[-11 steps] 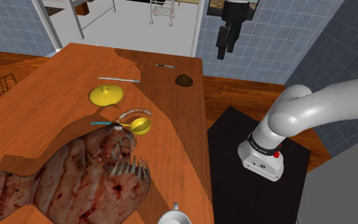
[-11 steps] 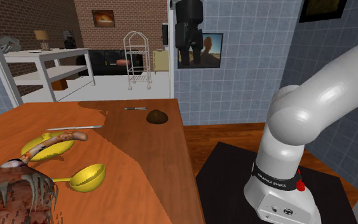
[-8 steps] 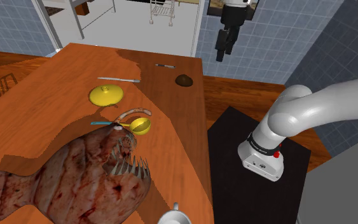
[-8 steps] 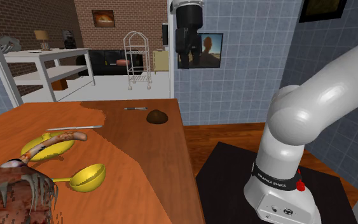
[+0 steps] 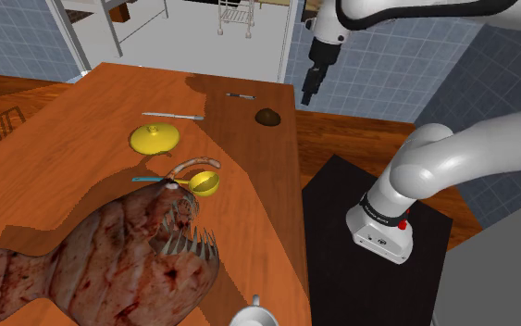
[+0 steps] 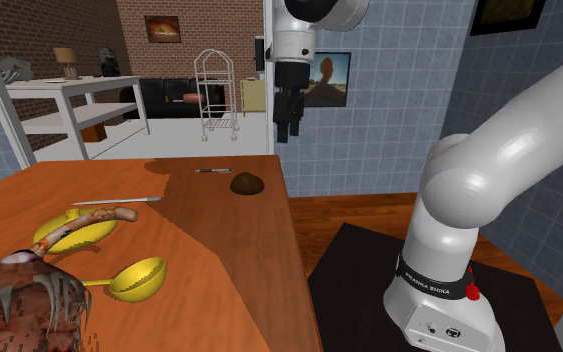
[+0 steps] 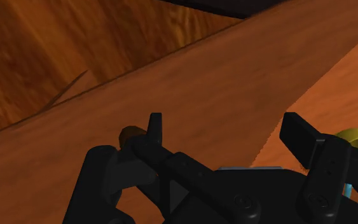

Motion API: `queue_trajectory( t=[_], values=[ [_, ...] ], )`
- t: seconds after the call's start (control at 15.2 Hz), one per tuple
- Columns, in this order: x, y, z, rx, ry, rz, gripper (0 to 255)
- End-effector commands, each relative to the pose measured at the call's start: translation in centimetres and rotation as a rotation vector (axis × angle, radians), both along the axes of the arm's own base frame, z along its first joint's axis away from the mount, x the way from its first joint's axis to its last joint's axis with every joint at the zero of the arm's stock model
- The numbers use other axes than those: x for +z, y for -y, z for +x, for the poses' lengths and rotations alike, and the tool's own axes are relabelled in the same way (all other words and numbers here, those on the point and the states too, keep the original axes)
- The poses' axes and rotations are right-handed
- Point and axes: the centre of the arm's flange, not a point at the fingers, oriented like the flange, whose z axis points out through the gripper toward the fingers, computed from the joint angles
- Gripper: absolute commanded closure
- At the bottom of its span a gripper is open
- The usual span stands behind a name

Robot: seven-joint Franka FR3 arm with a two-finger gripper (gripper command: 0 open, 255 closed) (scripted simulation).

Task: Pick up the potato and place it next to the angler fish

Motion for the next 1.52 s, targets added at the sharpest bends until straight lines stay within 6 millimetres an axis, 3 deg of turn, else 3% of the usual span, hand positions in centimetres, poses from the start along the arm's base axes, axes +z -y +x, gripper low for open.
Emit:
queue_trajectory(
  t=[0.0,0.92,1.45],
  values=[
    [-2.1,1.0,1.1,0.029,0.036,0.006,0],
    [-15.0,6.5,10.4,0.219,0.252,0.056,0],
    [-18.8,5.8,11.3,0.219,0.252,0.056,0]
  ],
)
